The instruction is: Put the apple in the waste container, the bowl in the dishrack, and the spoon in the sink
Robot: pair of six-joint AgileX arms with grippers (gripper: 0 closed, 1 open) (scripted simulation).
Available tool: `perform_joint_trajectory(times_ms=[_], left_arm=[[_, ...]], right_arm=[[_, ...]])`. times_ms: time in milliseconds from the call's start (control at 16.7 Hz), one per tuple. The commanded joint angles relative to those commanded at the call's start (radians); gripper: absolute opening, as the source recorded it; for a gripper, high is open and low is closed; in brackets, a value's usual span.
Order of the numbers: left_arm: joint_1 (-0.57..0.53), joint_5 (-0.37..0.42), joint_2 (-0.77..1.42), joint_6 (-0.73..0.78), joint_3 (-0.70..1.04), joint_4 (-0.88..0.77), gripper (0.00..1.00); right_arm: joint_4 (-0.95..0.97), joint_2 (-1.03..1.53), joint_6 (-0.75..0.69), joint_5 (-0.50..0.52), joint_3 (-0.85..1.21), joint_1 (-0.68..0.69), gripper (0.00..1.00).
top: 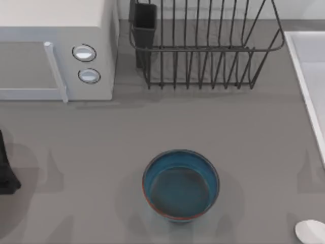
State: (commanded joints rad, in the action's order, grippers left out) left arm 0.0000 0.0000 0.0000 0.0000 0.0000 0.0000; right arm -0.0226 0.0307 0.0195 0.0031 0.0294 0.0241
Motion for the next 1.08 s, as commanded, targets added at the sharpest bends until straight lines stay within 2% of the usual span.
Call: perform_joint_trajectory(times_ms=[360, 780, 1080], left_arm=[[0.0, 0.0, 0.0, 0.0, 0.0, 0.0, 1.0], [0.0, 0.0, 0.0, 0.0, 0.0, 0.0, 1.0], [0.0, 0.0, 0.0, 0.0, 0.0, 0.0, 1.0]], right_arm=[[-0.231, 0.338, 0.171, 0.003, 0.298, 0.21, 1.0], [-0.702, 1.023, 0.452, -0.035, 0.819, 0.506, 1.0], [-1.008, 1.508, 0.601, -0.046, 1.177, 0.641, 1.0]])
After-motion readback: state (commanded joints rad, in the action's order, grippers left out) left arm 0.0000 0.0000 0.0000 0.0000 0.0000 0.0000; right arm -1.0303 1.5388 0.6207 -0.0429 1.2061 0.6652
